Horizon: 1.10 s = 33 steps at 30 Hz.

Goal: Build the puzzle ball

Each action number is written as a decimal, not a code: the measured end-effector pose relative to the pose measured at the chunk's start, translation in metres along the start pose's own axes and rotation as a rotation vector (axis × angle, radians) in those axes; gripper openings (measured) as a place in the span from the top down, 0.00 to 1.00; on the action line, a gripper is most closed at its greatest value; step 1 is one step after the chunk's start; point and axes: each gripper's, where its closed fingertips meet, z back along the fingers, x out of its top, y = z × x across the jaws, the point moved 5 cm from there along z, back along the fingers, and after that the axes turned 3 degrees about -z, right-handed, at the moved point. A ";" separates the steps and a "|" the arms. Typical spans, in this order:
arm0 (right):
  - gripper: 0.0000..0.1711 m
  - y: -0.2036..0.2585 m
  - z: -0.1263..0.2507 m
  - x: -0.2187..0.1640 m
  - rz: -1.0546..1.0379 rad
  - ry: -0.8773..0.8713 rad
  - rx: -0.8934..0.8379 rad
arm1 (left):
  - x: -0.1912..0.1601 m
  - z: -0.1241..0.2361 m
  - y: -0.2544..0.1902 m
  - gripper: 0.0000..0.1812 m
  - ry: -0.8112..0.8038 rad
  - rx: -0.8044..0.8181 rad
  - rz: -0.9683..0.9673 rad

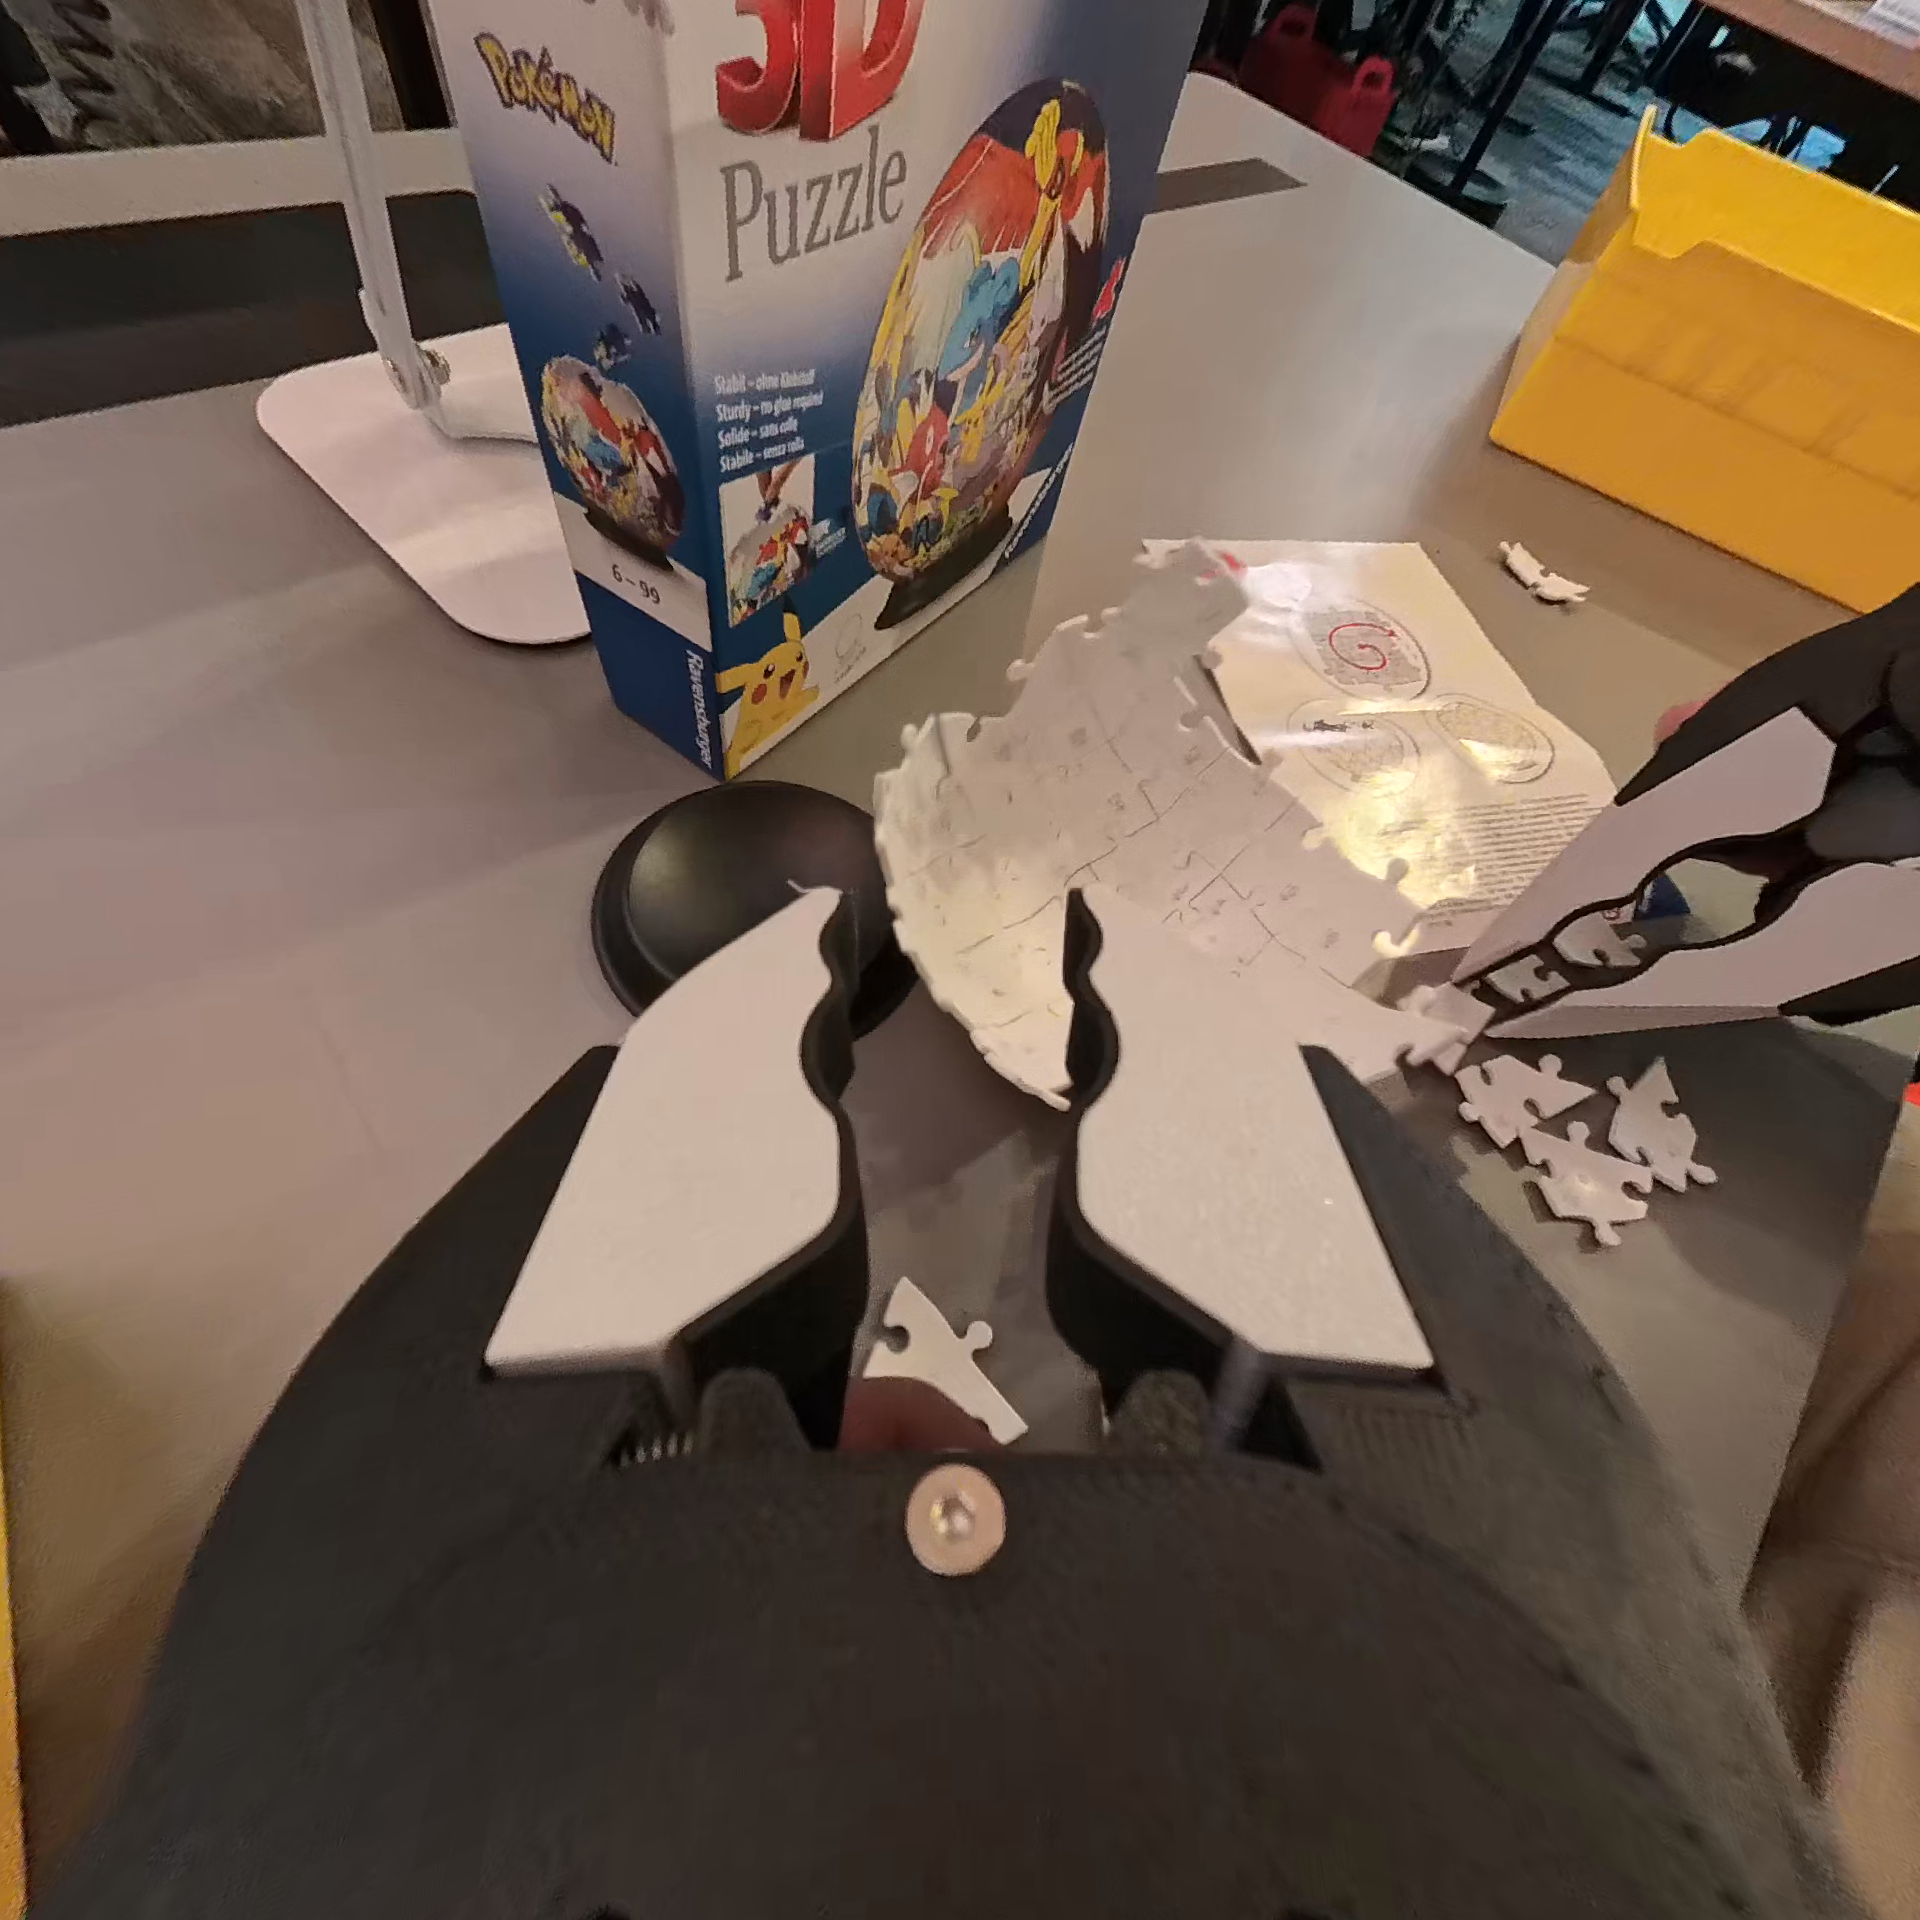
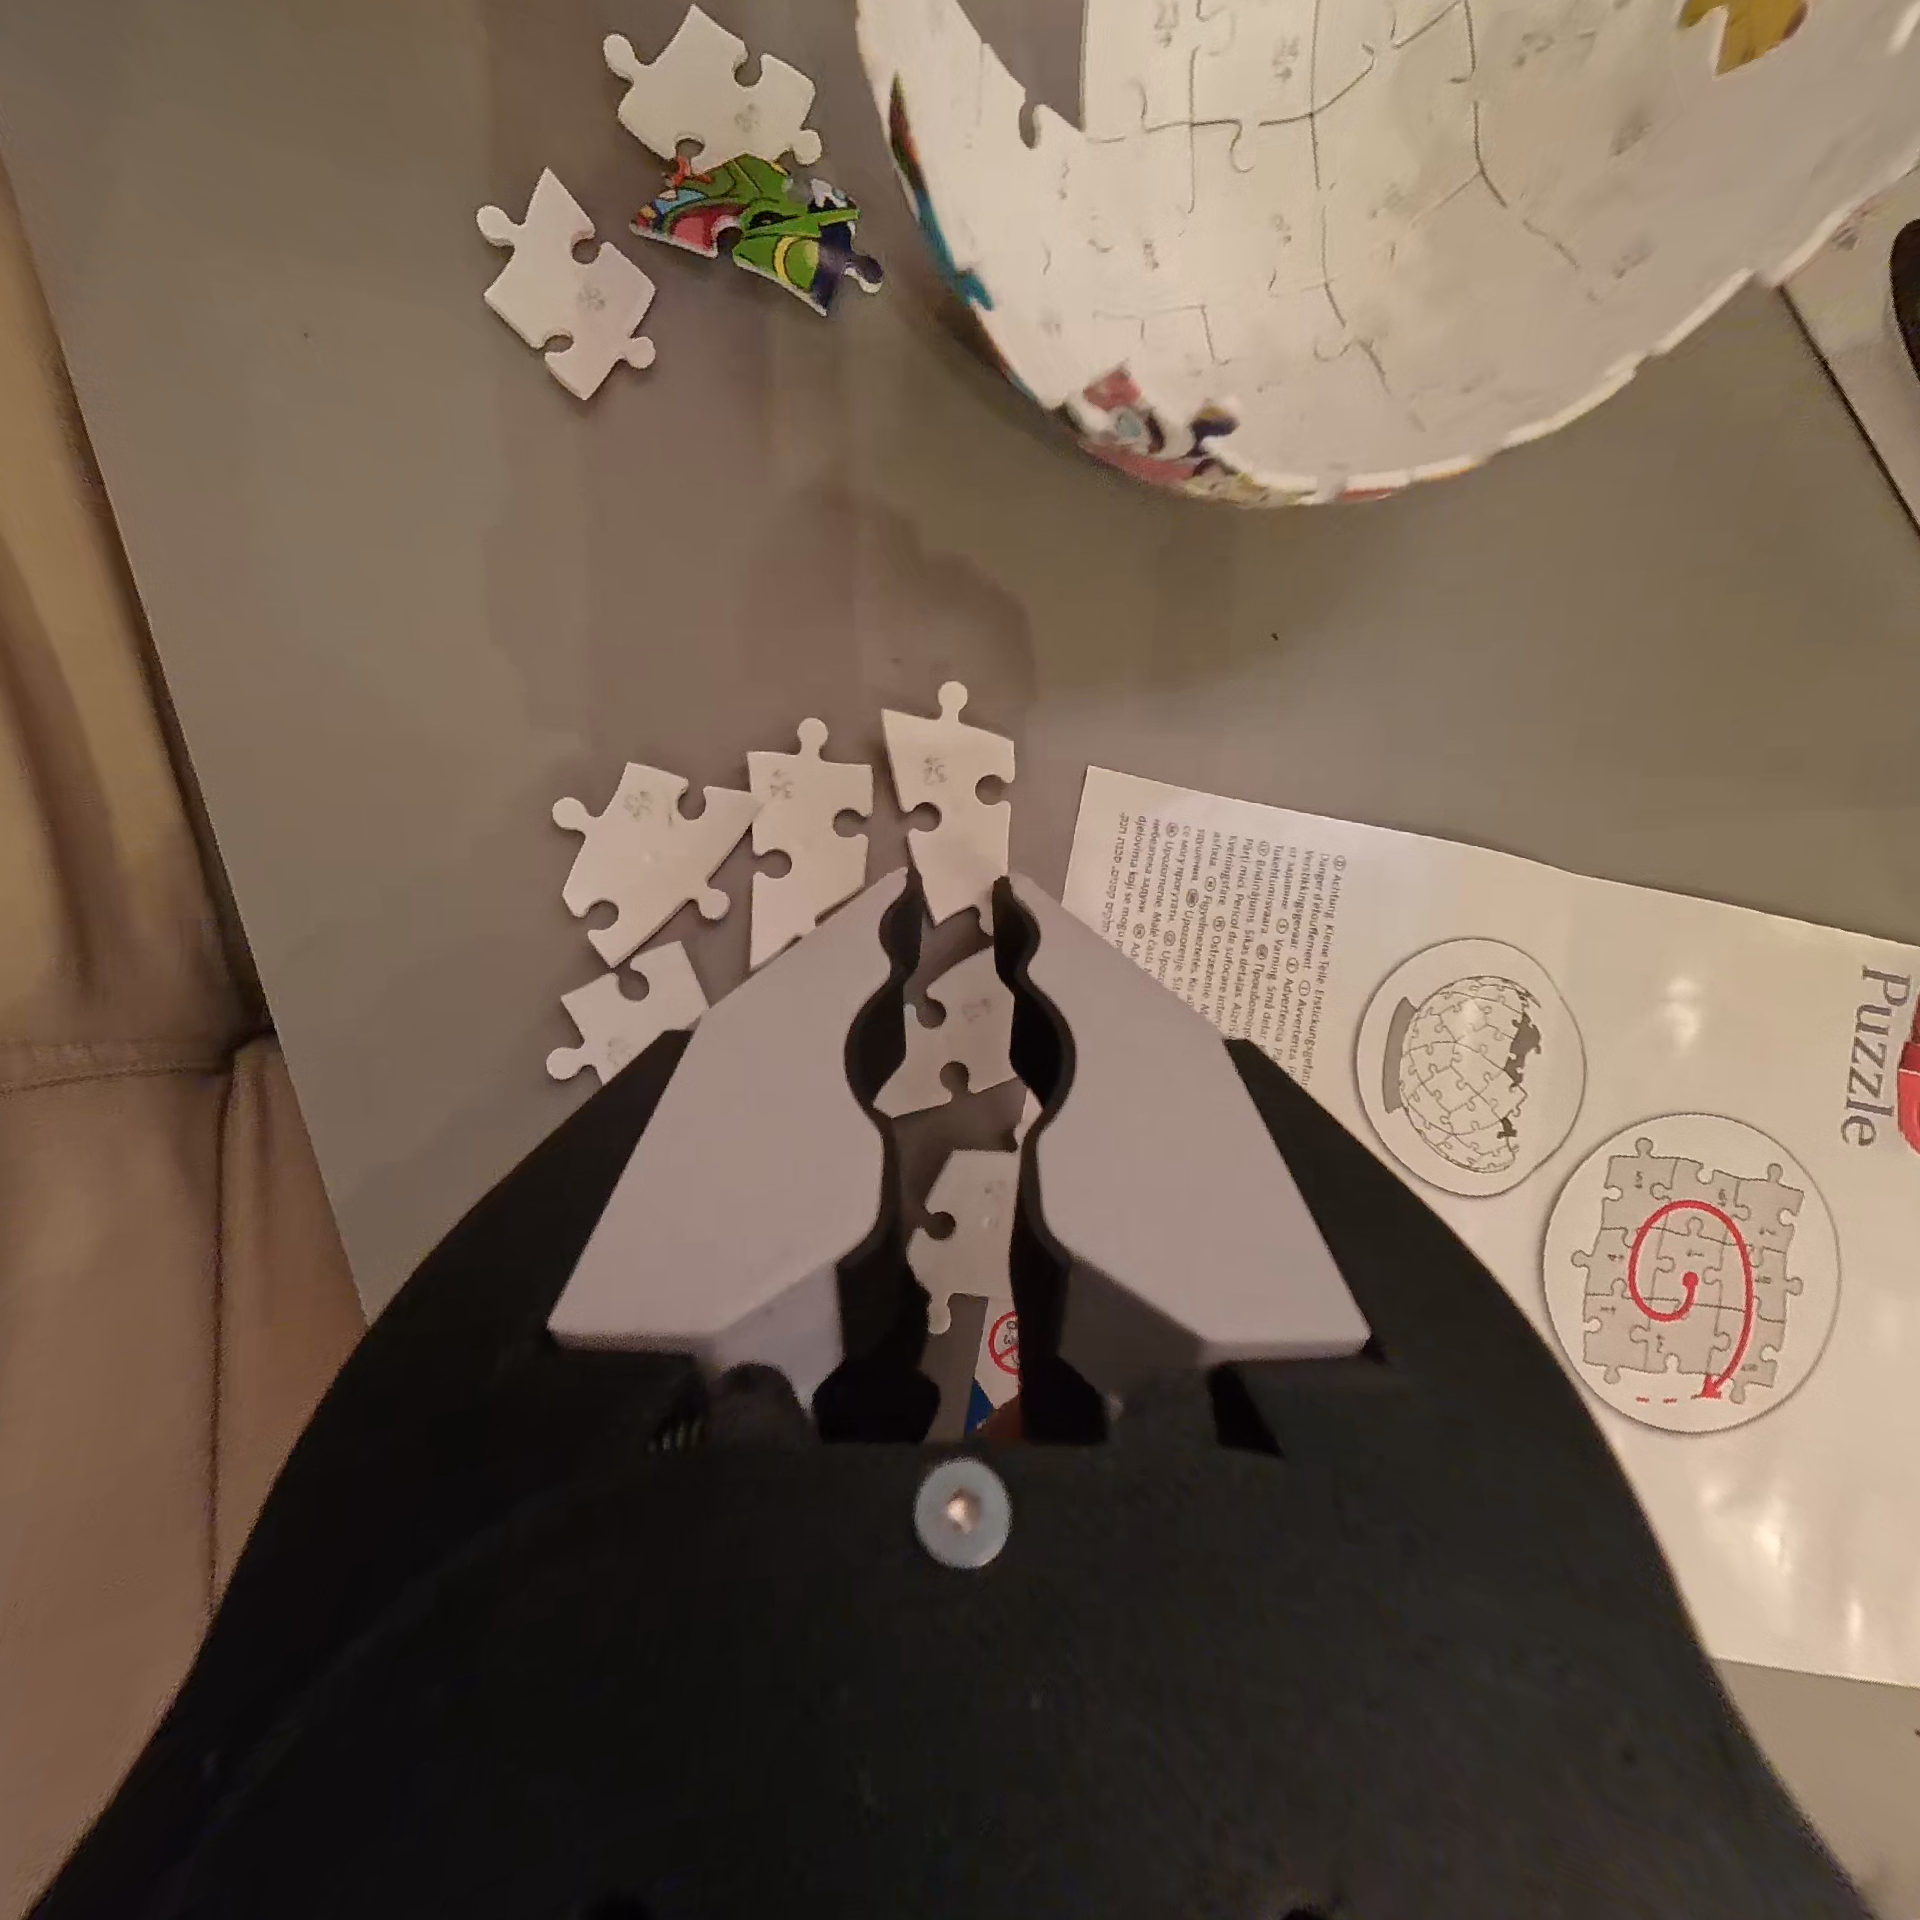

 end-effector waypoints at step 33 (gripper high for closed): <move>0.91 -0.020 0.025 0.004 -0.045 -0.061 0.045 | 0.018 -0.056 -0.037 0.82 0.390 0.044 -0.453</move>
